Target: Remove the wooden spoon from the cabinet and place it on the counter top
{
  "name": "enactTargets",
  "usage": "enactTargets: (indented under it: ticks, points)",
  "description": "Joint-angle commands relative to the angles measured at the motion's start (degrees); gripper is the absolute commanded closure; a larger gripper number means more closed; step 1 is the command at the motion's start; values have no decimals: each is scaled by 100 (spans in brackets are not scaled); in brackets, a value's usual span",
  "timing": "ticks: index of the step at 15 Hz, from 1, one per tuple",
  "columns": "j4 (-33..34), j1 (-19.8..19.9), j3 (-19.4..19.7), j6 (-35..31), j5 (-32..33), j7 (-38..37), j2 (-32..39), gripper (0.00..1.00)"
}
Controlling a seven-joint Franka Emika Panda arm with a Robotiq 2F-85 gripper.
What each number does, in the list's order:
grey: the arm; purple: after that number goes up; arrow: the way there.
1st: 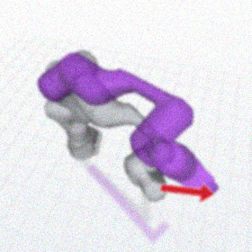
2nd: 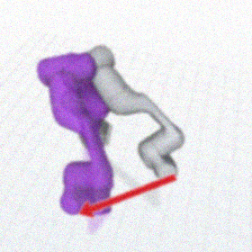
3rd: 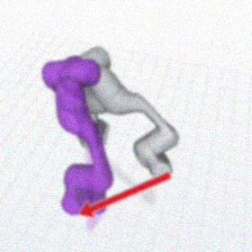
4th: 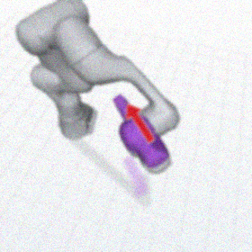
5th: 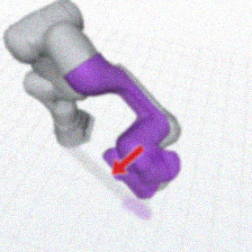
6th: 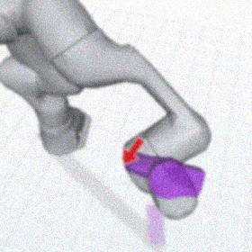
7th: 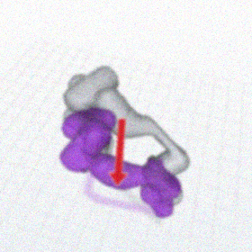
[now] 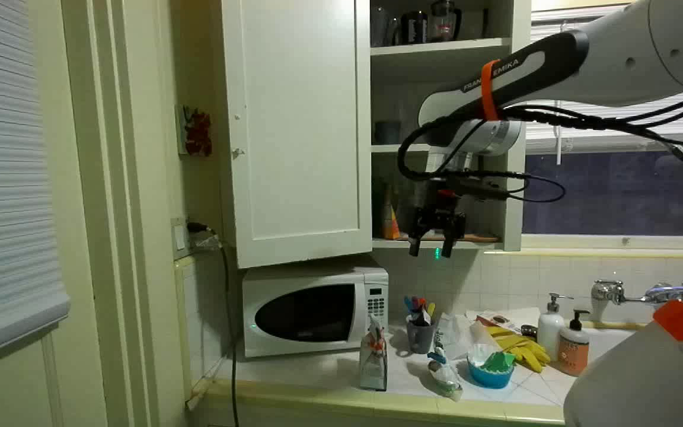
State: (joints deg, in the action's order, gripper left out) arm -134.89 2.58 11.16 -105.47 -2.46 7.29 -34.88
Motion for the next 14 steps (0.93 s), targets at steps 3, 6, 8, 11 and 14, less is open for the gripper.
enactTargets:
  ticks: [3, 6, 8, 11, 14]
  points:
    - [11, 105, -79, 12, -53, 49, 16, 0]
    - [11, 105, -79, 12, -53, 49, 16, 0]
    - [11, 105, -79, 12, -53, 49, 16, 0]
    - [154, 224, -148, -541, -280, -567, 139, 0]
    - [679, 349, -108, -949, -491, -1062, 550, 0]
